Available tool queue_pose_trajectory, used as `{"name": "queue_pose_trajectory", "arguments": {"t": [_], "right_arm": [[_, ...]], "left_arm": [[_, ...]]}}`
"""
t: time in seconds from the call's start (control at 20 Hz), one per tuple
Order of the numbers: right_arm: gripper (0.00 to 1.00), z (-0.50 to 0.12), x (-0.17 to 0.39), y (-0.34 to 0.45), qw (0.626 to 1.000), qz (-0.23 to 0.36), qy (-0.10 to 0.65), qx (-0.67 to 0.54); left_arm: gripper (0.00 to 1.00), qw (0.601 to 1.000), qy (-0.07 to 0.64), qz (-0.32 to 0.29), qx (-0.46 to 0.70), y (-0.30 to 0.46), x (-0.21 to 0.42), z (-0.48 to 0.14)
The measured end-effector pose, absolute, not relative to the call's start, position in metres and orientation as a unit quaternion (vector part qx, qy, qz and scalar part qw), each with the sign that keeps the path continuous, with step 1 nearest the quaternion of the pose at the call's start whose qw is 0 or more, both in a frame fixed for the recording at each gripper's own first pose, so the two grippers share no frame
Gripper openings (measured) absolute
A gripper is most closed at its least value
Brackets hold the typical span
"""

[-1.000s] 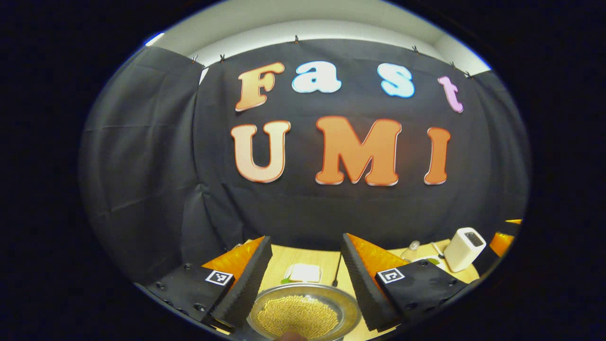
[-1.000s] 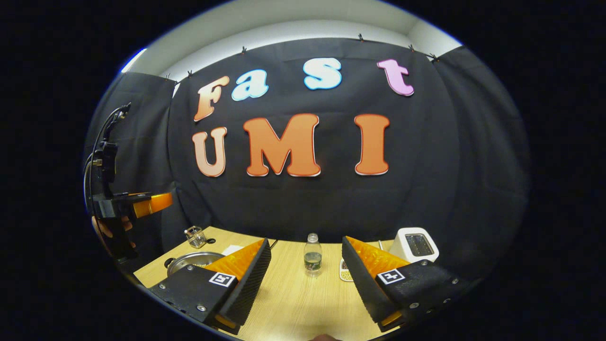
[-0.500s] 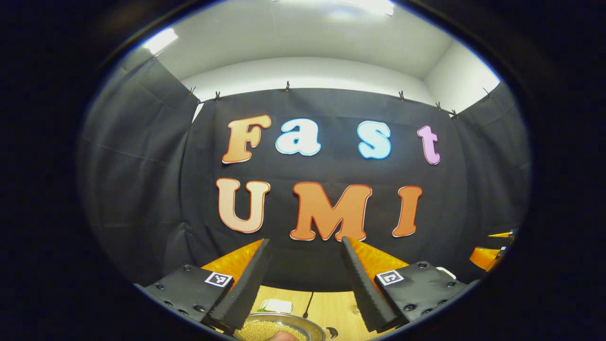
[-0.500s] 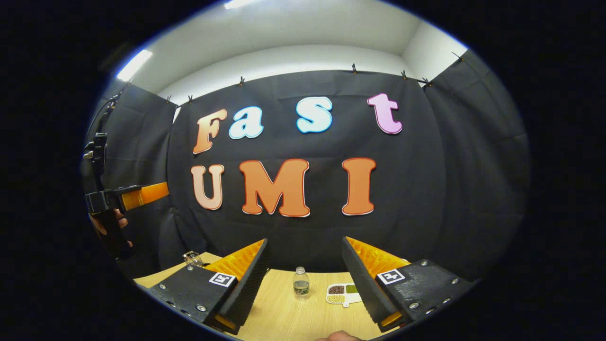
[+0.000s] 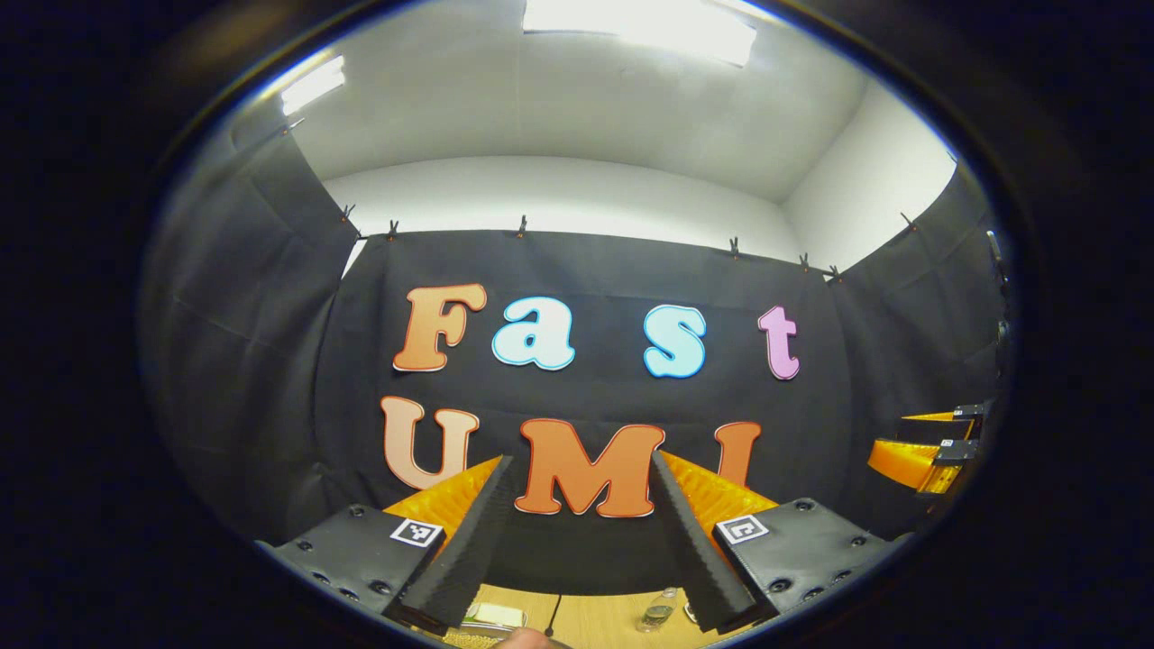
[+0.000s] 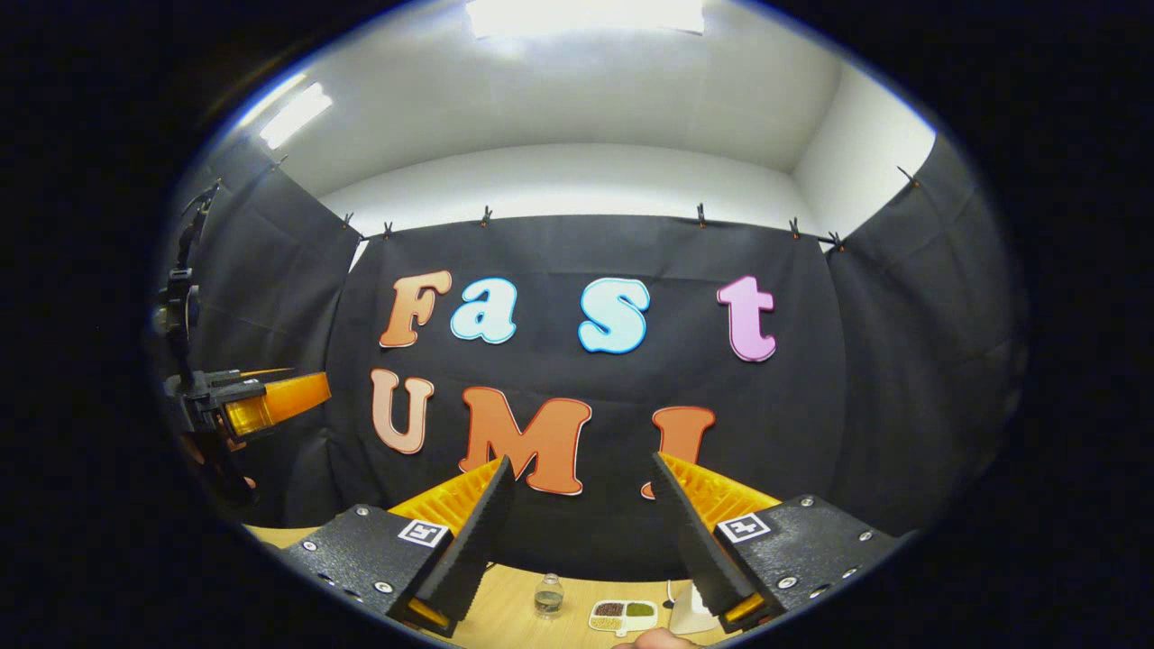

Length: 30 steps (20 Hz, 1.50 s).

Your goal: First push the handle of the pot to place it horizontally, then grasp the pot with both hands and set it on the induction cooktop.

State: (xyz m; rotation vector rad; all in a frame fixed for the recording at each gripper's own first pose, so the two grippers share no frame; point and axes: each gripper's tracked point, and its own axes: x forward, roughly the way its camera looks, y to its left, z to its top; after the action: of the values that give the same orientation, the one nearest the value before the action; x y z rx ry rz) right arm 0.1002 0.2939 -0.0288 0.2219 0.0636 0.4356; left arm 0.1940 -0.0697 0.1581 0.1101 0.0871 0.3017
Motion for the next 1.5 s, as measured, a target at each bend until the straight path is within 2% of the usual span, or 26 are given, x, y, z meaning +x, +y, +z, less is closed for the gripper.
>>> {"name": "queue_pose_trajectory", "arguments": {"t": [0.1, 0.2, 0.35, 0.55, 0.6, 0.75, 0.9, 0.95, 1.5], "right_arm": [[0.89, -0.009, 0.101, 0.293, 0.971, 0.220, 0.018, 0.093], [0.97, 0.010, 0.101, 0.292, 0.970, 0.227, 0.007, 0.088], [0.97, 0.030, 0.099, 0.296, 0.966, 0.240, 0.003, 0.099], [0.95, 0.037, 0.108, 0.290, 0.966, 0.237, 0.010, 0.104], [0.97, 0.037, 0.107, 0.287, 0.966, 0.238, 0.014, 0.105], [0.95, 0.040, 0.109, 0.282, 0.966, 0.236, 0.013, 0.108], [0.97, 0.037, 0.108, 0.281, 0.965, 0.238, 0.018, 0.110], [0.95, 0.038, 0.107, 0.281, 0.964, 0.239, 0.016, 0.111], [0.95, 0.053, 0.101, 0.271, 0.964, 0.239, -0.006, 0.115]], "left_arm": [[0.96, 0.988, 0.034, 0.144, 0.045, -0.073, 0.194, 0.171], [0.95, 0.988, 0.024, 0.144, 0.040, -0.071, 0.190, 0.186], [0.95, 0.989, 0.018, 0.145, 0.030, -0.063, 0.187, 0.200], [0.96, 0.988, 0.027, 0.147, 0.032, -0.051, 0.185, 0.210], [0.93, 0.988, 0.025, 0.149, 0.035, -0.049, 0.181, 0.213], [0.97, 0.987, 0.031, 0.152, 0.044, -0.044, 0.178, 0.215], [0.96, 0.987, 0.043, 0.150, 0.041, -0.046, 0.177, 0.208], [0.96, 0.987, 0.042, 0.149, 0.039, -0.046, 0.175, 0.207], [0.96, 0.988, 0.028, 0.143, 0.042, -0.062, 0.176, 0.217]]}}
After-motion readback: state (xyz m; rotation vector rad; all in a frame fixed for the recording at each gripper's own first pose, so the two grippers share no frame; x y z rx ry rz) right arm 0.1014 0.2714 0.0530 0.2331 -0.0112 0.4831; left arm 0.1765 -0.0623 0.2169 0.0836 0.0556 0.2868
